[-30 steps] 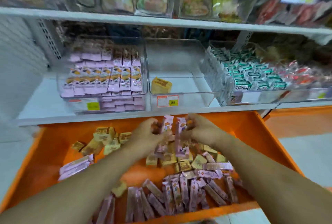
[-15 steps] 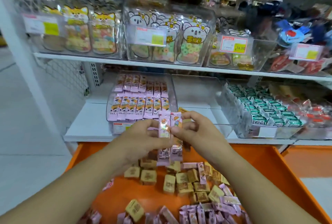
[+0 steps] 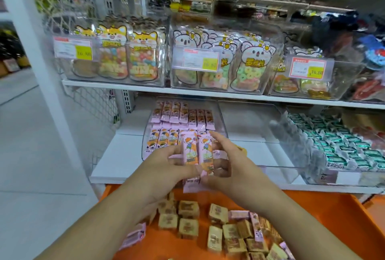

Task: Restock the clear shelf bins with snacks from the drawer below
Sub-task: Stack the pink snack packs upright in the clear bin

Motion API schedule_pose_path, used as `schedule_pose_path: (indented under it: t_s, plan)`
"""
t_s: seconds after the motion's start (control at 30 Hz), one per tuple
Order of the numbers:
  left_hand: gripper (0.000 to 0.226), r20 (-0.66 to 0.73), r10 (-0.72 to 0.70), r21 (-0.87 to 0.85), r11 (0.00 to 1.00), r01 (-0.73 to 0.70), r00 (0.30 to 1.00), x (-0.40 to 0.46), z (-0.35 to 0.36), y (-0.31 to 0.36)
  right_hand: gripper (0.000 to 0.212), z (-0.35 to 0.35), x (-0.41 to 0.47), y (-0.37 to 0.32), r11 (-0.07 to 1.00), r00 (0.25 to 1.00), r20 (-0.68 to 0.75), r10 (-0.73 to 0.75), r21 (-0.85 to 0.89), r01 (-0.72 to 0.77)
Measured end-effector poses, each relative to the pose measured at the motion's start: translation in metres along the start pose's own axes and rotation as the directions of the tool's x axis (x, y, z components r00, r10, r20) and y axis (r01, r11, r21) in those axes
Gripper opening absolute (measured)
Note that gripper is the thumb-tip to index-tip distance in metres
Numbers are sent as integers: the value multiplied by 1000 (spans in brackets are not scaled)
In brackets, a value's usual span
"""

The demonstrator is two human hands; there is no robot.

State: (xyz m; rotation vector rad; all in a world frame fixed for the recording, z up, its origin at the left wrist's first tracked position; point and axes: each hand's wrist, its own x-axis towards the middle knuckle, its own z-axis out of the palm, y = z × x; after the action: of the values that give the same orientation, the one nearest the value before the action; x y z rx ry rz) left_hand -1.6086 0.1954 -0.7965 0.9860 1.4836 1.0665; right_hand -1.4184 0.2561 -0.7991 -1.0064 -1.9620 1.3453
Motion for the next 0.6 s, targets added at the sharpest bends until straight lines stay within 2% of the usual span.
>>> schedule_pose_path:
  t_s: [0.07, 0.17, 0.23, 0.33, 0.47, 0.6]
  plan:
    - [67, -76, 33, -3, 999, -33, 997, 1, -1, -2, 96, 5, 4, -1, 999, 999, -38, -20, -41, 18]
    - [71, -184, 104, 91, 992, -89, 977, 0, 2, -1, 82, 8, 6, -1, 991, 998, -49, -43, -127, 37]
    - [76, -225, 154, 185, 976, -113, 962, -1, 5, 1, 78, 7, 5, -1, 988, 997, -69, -46, -152, 35]
    - [73, -250, 192, 210, 968, -140, 949, -5, 9, 4, 74, 3, 2, 1, 991, 993, -116, -36, -130, 20]
    - [56, -203, 225, 193, 963, -186, 953, -7, 15, 7, 68, -1, -2, 4, 997, 989, -147, -24, -75, 13]
    - [63, -75, 230, 237, 949, -207, 970, -7, 15, 9, 59, -7, -2, 5, 1000, 985, -173, 2, -28, -7]
